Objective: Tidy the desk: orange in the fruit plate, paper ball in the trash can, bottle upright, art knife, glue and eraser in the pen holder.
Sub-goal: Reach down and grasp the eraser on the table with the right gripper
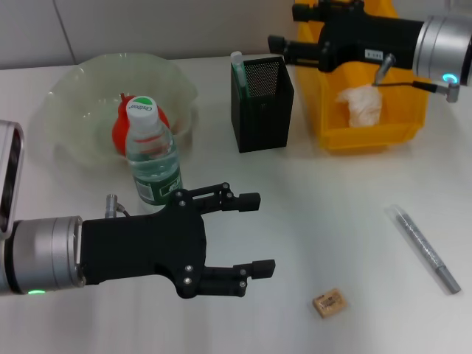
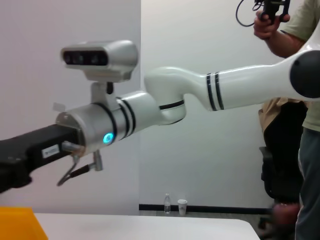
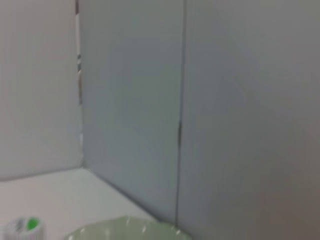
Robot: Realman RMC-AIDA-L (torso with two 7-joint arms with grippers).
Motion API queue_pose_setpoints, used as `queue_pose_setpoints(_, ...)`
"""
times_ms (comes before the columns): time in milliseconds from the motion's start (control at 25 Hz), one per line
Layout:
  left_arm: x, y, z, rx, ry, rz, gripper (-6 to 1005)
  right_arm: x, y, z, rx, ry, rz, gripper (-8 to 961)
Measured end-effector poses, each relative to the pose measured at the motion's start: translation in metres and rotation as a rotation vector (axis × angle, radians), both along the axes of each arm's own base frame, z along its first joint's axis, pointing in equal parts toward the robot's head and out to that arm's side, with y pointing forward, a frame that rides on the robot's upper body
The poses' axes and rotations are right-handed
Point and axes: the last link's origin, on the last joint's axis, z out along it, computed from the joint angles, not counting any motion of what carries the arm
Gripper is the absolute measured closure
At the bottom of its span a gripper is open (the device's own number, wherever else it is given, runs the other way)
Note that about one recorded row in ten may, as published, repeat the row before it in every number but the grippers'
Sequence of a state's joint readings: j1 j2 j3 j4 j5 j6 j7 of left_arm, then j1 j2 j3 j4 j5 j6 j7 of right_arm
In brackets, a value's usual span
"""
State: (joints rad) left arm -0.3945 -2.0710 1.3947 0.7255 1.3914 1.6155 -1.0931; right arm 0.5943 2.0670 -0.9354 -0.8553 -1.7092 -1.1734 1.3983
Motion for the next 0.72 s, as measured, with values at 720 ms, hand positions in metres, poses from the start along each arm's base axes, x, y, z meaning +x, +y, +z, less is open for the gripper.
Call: queue_pose_setpoints(720, -0.004, -0.002, -0.004, -0.012, 0.011, 0.02, 190, -0.029, -0.053, 0.026, -0.185, -0.262, -0.134, 242)
